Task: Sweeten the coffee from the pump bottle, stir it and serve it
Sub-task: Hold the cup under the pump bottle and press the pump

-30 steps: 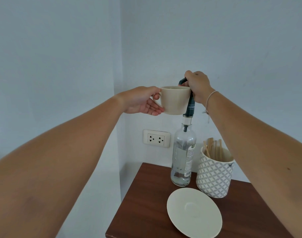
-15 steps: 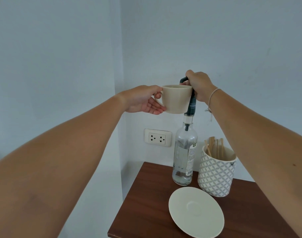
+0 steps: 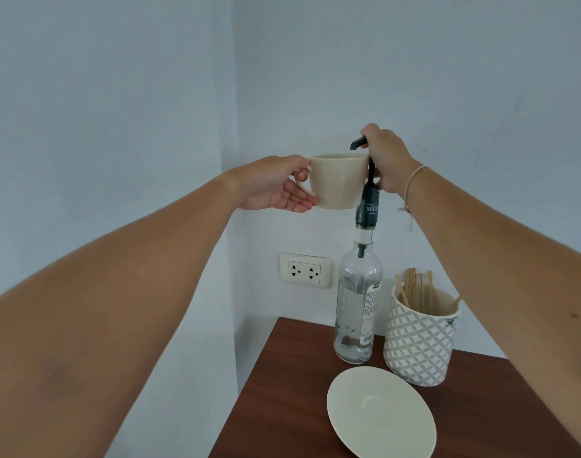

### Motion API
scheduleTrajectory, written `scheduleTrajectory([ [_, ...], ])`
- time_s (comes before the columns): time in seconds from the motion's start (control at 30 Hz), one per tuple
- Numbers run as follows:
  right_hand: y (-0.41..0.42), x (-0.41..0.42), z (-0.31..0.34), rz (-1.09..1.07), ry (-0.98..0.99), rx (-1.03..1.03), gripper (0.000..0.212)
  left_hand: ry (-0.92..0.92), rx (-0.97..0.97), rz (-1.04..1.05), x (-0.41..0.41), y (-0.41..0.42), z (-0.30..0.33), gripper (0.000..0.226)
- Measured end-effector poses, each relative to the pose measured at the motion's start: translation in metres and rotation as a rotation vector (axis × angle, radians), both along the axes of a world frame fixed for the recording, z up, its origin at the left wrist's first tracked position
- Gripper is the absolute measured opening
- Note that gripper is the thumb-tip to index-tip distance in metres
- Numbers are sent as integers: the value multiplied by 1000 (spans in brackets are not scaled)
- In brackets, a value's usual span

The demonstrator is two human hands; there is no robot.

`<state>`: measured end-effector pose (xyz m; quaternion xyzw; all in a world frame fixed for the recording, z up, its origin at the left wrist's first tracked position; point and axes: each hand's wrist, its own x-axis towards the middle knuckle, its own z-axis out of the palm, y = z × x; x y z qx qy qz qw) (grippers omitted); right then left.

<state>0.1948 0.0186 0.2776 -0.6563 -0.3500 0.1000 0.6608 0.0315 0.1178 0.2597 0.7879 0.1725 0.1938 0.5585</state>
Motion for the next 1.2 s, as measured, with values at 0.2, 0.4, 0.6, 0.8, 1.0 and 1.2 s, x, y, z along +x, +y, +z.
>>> scheduleTrajectory([
  [0.2, 1, 0, -3, -25, -11, 1, 15, 9, -9, 0, 4, 2, -3, 36],
  [0.4, 2, 2, -10, -40, -16, 15, 12, 21, -4, -6, 6, 2, -8, 36],
  [0.6, 3, 3, -15, -59, -22, 29, 14, 30, -7, -2, 9, 3, -13, 37],
  [0.8, 5, 7, -25, -66, -26, 55, 17, 43, -8, -13, 9, 5, -20, 36],
  [1.0, 7, 6, -28, -88, -37, 66, 24, 39, -31, -16, 9, 6, -29, 36],
  [1.2, 7, 5, -30, -98, -44, 63, 24, 38, -28, -22, 9, 6, -30, 36],
])
